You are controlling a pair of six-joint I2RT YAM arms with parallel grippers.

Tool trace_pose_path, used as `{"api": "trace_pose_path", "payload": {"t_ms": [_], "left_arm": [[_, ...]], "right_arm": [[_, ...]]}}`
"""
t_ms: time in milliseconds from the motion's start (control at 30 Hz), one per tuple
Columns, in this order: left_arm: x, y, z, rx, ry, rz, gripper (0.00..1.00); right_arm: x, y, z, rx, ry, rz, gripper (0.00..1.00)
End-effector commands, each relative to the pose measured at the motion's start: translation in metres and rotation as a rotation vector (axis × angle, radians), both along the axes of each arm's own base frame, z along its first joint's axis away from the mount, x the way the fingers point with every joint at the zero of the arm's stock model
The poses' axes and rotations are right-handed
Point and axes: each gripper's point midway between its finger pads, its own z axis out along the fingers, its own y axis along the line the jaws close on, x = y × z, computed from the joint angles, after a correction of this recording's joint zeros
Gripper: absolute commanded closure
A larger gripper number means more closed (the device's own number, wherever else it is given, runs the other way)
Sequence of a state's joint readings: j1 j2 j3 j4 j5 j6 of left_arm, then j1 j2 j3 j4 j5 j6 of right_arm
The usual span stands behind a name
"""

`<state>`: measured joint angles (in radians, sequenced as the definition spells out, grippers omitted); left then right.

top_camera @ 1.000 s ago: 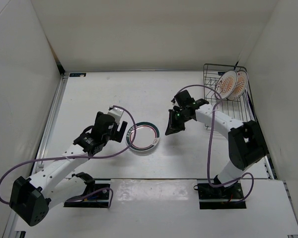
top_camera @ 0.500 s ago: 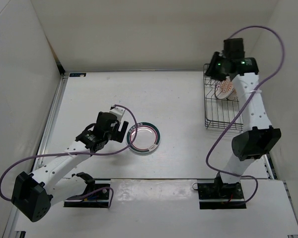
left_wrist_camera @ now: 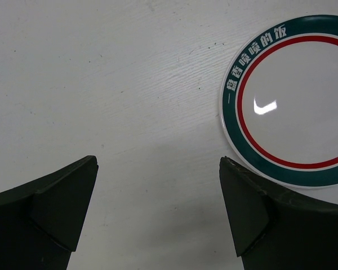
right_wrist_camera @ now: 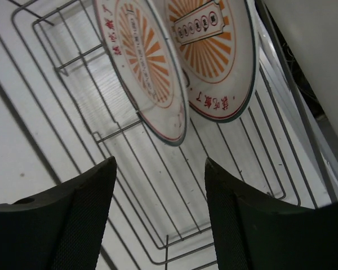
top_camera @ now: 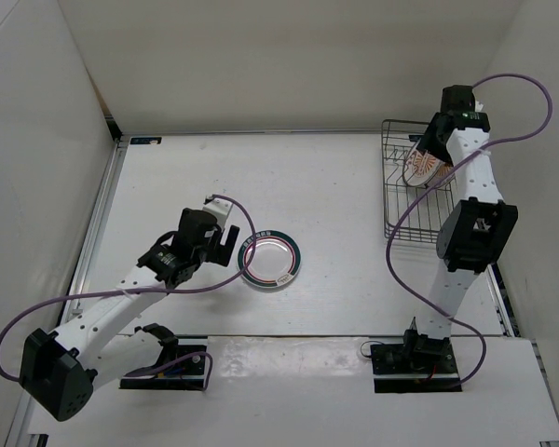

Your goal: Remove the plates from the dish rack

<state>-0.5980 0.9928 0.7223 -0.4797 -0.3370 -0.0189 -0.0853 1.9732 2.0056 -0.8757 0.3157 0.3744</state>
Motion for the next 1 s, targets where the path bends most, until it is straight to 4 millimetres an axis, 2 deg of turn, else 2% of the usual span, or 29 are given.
{"api": "trace_pose_path", "payload": {"t_ms": [0, 33, 100, 167, 200, 233, 300, 367, 467, 667, 800, 900, 967], "left_arm": [[0.003, 0.001, 0.019, -0.018, -0.043, 0.009, 0.00], [0.003, 0.000, 0.020, -0.022, -0.047, 0.010, 0.00], [0.003, 0.001, 0.019, -0.012, -0.039, 0.010, 0.00], [0.004, 0.000, 0.019, -0.005, -0.034, 0.007, 0.00], [0.004, 0.001, 0.018, 0.002, -0.024, 0.010, 0.00], [0.004, 0.001, 0.018, 0.004, -0.023, 0.010, 0.00], [0.003, 0.001, 0.017, 0.010, -0.019, 0.009, 0.00], [0.004, 0.003, 0.017, 0.013, -0.022, 0.015, 0.00], [0.005, 0.002, 0.016, 0.018, -0.018, 0.014, 0.00], [0.006, 0.001, 0.013, 0.029, -0.003, 0.014, 0.00], [0.006, 0.002, 0.012, 0.040, 0.002, 0.015, 0.00], [0.006, 0.003, 0.011, 0.042, 0.004, 0.019, 0.00], [0.006, 0.004, 0.011, 0.046, 0.004, 0.021, 0.00]], "right_arm": [[0.006, -0.033, 0.006, -0.067, -0.021, -0.044, 0.32], [0.006, -0.040, 0.004, -0.062, -0.018, -0.056, 0.32], [0.010, -0.042, -0.011, -0.046, 0.009, -0.046, 0.32], [0.015, -0.044, -0.015, -0.033, 0.005, -0.029, 0.31], [0.018, -0.046, -0.027, -0.028, 0.024, -0.025, 0.31], [0.020, -0.050, -0.029, -0.028, 0.021, -0.026, 0.30], [0.026, -0.049, -0.045, 0.004, 0.041, -0.004, 0.30], [0.032, -0.050, -0.049, 0.004, 0.045, 0.032, 0.30], [0.041, -0.047, -0.057, 0.005, 0.042, 0.081, 0.35], [0.049, -0.049, -0.067, 0.016, 0.037, 0.085, 0.54], [0.050, -0.043, -0.077, 0.046, 0.044, 0.092, 0.67], [0.048, -0.042, -0.080, 0.053, 0.044, 0.090, 0.63], [0.047, -0.043, -0.074, 0.046, 0.024, 0.083, 0.46]]}}
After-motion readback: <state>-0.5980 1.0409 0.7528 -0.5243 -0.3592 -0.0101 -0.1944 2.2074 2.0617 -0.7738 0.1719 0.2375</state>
